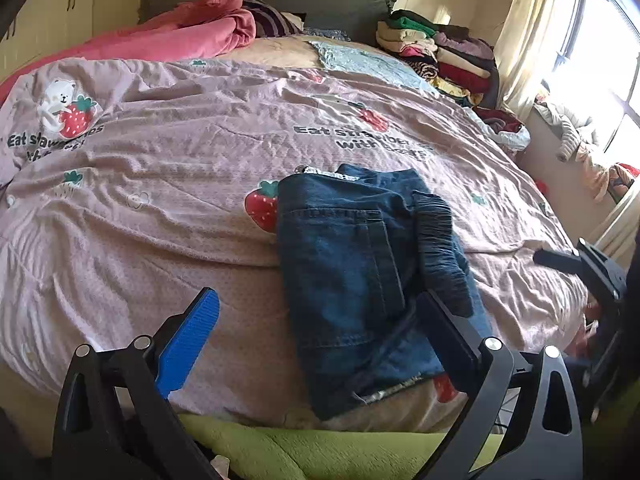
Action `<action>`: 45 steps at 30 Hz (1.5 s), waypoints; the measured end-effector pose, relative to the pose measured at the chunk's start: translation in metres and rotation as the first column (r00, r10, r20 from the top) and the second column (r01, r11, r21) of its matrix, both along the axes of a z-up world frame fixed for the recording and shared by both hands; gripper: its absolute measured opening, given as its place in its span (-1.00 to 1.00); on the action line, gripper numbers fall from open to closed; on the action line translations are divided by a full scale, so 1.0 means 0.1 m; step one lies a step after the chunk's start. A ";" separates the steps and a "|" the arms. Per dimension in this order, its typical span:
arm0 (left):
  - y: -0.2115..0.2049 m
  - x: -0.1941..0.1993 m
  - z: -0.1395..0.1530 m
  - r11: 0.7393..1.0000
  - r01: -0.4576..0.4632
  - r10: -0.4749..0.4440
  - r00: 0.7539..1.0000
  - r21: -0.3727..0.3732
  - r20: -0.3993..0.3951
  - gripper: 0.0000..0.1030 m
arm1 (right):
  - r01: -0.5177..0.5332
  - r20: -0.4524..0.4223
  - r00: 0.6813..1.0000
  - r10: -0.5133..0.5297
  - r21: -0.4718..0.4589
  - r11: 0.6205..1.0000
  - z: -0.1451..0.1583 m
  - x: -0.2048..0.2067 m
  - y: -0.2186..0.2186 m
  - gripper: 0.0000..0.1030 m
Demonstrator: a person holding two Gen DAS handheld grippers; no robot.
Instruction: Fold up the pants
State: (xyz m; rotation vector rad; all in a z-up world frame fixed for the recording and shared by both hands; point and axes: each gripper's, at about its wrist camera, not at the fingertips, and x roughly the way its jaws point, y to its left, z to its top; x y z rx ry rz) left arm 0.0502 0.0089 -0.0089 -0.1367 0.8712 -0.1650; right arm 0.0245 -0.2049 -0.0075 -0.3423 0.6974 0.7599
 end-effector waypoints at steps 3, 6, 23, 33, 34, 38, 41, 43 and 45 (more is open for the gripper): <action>0.01 0.09 -0.03 1.000 0.006 -0.006 1.000 -0.003 -0.008 0.91 | -0.039 -0.004 0.999 0.039 -0.018 0.999 -0.07 -0.05 0.07 0.82; 0.03 0.23 -0.06 1.000 0.002 -0.002 1.000 -0.009 -0.024 0.91 | -0.082 -0.023 0.996 0.082 -0.008 0.997 -0.13 -0.07 0.15 0.82; 0.00 0.90 -0.32 0.999 0.036 -0.039 0.995 -0.041 -0.091 0.28 | -0.351 0.074 0.924 0.375 -0.226 0.909 -0.39 -0.13 1.00 0.02; 0.00 0.90 -0.38 0.999 0.027 -0.030 0.996 -0.036 -0.079 0.44 | -0.369 -0.081 0.929 0.361 -0.124 0.921 -0.64 -0.09 0.75 -0.74; 0.00 0.89 -0.38 0.999 0.024 -0.027 0.997 -0.031 -0.078 0.44 | -0.361 -0.084 0.932 0.353 -0.107 0.927 -0.63 -0.11 0.74 -0.67; 0.00 0.84 -0.32 0.999 0.024 -0.025 0.998 -0.028 -0.056 0.46 | -0.342 -0.096 0.937 0.337 -0.042 0.939 -0.47 -0.19 0.60 -0.23; -0.01 0.78 -0.25 0.999 0.027 -0.027 0.999 -0.021 -0.032 0.56 | -0.287 -0.069 0.955 0.288 0.024 0.957 -0.23 -0.22 0.38 -0.12; -0.01 0.72 -0.20 0.999 0.027 -0.028 1.000 -0.017 -0.014 0.56 | -0.224 -0.053 0.972 0.228 0.072 0.972 -0.09 -0.18 0.23 0.01; 0.00 0.67 -0.14 1.000 0.024 -0.024 1.000 -0.012 0.005 0.56 | -0.160 -0.041 0.985 0.165 0.107 0.981 0.01 -0.12 0.09 0.17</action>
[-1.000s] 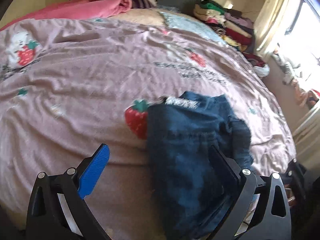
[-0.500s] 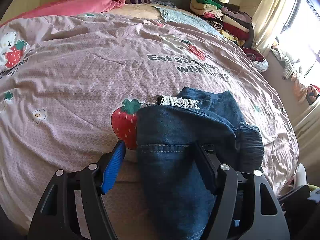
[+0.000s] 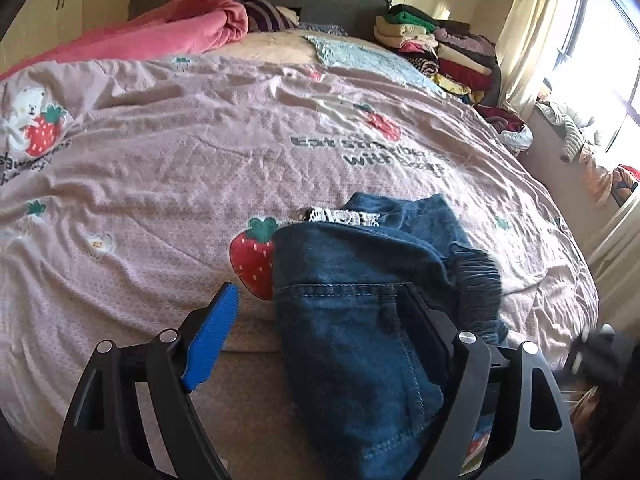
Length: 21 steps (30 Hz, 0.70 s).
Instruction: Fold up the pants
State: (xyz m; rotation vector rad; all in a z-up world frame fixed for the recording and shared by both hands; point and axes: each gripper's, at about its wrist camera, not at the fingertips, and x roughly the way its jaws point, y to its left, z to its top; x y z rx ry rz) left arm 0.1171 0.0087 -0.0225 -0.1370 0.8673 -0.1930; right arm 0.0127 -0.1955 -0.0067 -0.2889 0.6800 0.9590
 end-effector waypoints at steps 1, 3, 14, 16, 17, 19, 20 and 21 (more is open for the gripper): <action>0.00 -0.02 0.02 1.000 -0.001 0.001 1.000 0.001 0.006 0.57 | 0.043 0.005 0.999 -0.043 0.018 0.999 0.06 0.03 -0.09 0.26; -0.01 -0.08 0.09 1.000 -0.003 0.003 1.000 0.008 0.027 0.71 | 0.091 0.007 0.996 -0.091 0.042 0.995 0.11 0.16 -0.22 0.30; -0.06 -0.37 0.30 0.999 0.006 -0.011 0.996 0.053 0.092 0.87 | 0.304 0.002 0.952 -0.305 0.054 0.951 0.16 0.55 -0.37 0.52; -0.06 -0.39 0.29 0.998 0.006 -0.012 0.996 0.059 0.093 0.87 | 0.335 -0.021 0.942 -0.334 0.038 0.942 0.09 0.69 -0.34 0.52; -0.06 -0.40 0.27 0.998 0.006 -0.012 0.996 0.065 0.089 0.87 | 0.344 -0.033 0.939 -0.343 0.029 0.938 0.05 0.72 -0.34 0.52; -0.06 -0.40 0.22 0.998 0.009 -0.014 0.997 0.067 0.075 0.87 | 0.375 -0.062 0.925 -0.374 0.002 0.927 -0.04 0.82 -0.34 0.52; -0.06 -0.38 0.19 0.998 0.009 -0.013 0.998 0.067 0.068 0.87 | 0.380 -0.078 0.922 -0.379 -0.005 0.925 -0.07 0.85 -0.34 0.52; -0.05 -0.37 0.15 0.998 0.008 -0.012 0.998 0.069 0.057 0.87 | 0.389 -0.090 0.917 -0.388 -0.013 0.921 -0.11 0.89 -0.33 0.52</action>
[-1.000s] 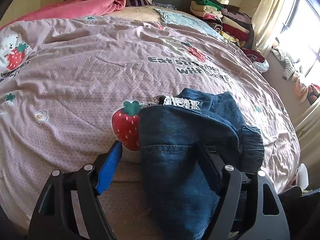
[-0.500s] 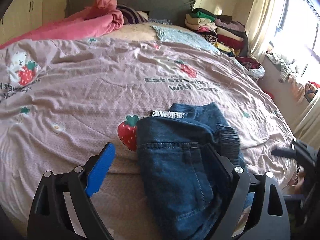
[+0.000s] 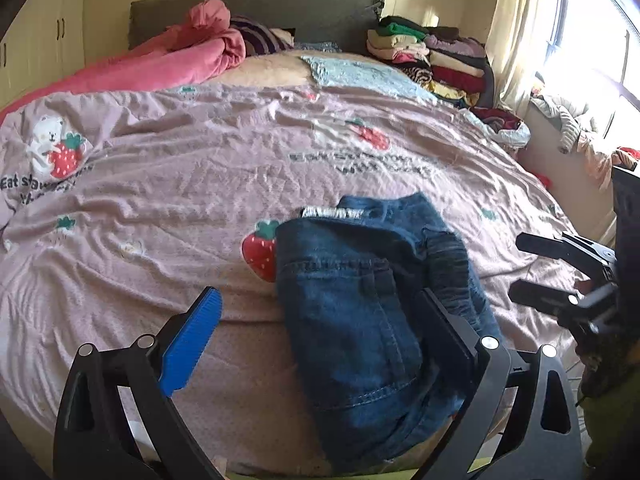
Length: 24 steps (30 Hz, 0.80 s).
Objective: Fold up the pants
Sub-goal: 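Grasp the folded pants edge with the left tool and lift it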
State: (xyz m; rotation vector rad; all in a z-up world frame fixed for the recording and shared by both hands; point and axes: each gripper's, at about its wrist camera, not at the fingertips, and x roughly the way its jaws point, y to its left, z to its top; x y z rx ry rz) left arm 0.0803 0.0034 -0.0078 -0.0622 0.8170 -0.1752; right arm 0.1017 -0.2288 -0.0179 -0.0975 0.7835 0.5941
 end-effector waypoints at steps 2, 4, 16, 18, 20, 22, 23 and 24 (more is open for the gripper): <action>0.00 0.04 -0.09 1.000 -0.007 0.007 1.000 0.005 -0.025 0.87 | 0.027 -0.048 0.998 -0.027 -0.007 1.000 -0.11 0.12 0.00 0.52; 0.01 0.08 -0.18 1.000 -0.010 0.010 0.999 0.002 -0.052 0.87 | 0.044 -0.102 0.994 -0.044 -0.002 0.999 -0.22 0.22 -0.01 0.52; -0.08 0.35 -0.62 0.988 0.028 -0.051 0.987 -0.150 -0.152 0.41 | -0.019 -0.216 0.975 0.051 0.147 0.989 -0.58 0.53 0.06 0.17; -0.15 0.36 -0.61 0.989 0.035 -0.056 0.988 -0.141 -0.145 0.09 | -0.059 -0.218 0.971 0.101 0.189 0.980 -0.56 0.53 0.11 -0.28; -0.19 0.35 -0.57 0.989 0.036 -0.055 0.990 -0.142 -0.131 -0.10 | -0.079 -0.181 0.977 0.110 0.170 0.982 -0.49 0.48 0.18 -0.43; -0.20 0.32 -0.48 0.990 0.038 -0.052 0.993 -0.133 -0.105 -0.24 | -0.101 -0.139 0.983 0.123 0.156 0.983 -0.37 0.42 0.24 -0.53; -0.20 0.30 -0.42 0.989 0.040 -0.053 0.995 -0.140 -0.088 -0.26 | -0.113 -0.114 0.985 0.131 0.149 0.982 -0.30 0.39 0.27 -0.54; -0.19 0.30 -0.36 0.989 0.043 -0.054 0.996 -0.143 -0.077 -0.26 | -0.121 -0.099 0.986 0.136 0.142 0.982 -0.26 0.38 0.29 -0.54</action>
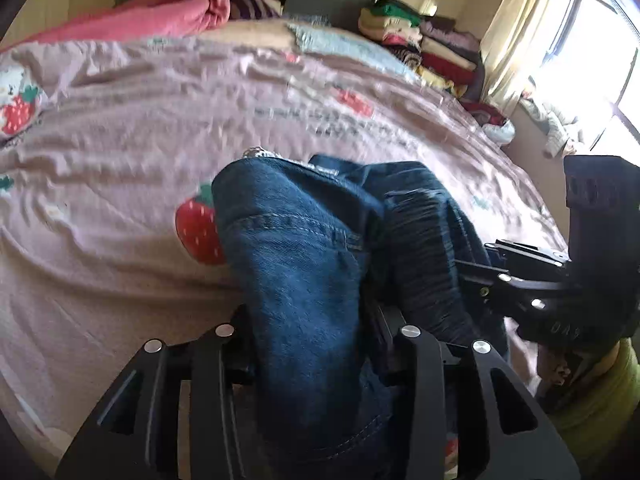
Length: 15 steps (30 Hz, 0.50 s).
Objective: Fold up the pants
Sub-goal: 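Grasp the folded pants edge with the left tool and lift it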
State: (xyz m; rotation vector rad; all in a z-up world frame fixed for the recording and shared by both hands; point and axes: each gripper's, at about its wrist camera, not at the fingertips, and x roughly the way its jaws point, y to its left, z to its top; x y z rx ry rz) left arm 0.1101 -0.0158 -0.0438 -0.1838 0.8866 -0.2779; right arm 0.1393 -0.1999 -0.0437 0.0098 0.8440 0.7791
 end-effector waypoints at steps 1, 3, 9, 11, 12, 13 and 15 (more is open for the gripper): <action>0.00 0.00 0.08 1.000 -0.002 0.002 1.000 0.001 0.018 -0.26 | -0.007 0.022 1.000 0.007 -0.006 1.000 0.07 -0.01 0.04 -0.54; 0.02 0.01 0.18 1.000 -0.011 0.010 0.999 0.016 0.045 -0.26 | -0.016 0.060 0.998 0.016 -0.014 1.000 0.17 0.02 0.10 -0.54; 0.19 0.26 0.36 0.997 -0.065 0.062 0.995 0.030 0.082 -0.26 | -0.017 0.139 0.990 0.021 -0.033 0.999 0.40 0.25 0.27 -0.54; 0.23 0.34 0.35 0.996 -0.078 0.076 0.994 0.033 0.076 -0.26 | -0.015 0.150 0.988 0.022 -0.049 0.999 0.41 0.34 0.34 -0.54; 0.25 0.38 0.34 0.996 -0.083 0.081 0.994 0.034 0.074 -0.26 | -0.012 0.160 0.987 0.021 -0.061 0.998 0.40 0.39 0.38 -0.54; 0.26 0.43 0.32 0.995 -0.088 0.085 0.994 0.039 0.070 -0.26 | -0.007 0.163 0.986 0.019 -0.071 0.997 0.38 0.43 0.40 -0.54; 0.28 0.48 0.27 0.995 -0.095 0.093 0.994 0.042 0.058 -0.26 | 0.001 0.154 0.988 0.012 -0.083 0.997 0.33 0.49 0.43 -0.54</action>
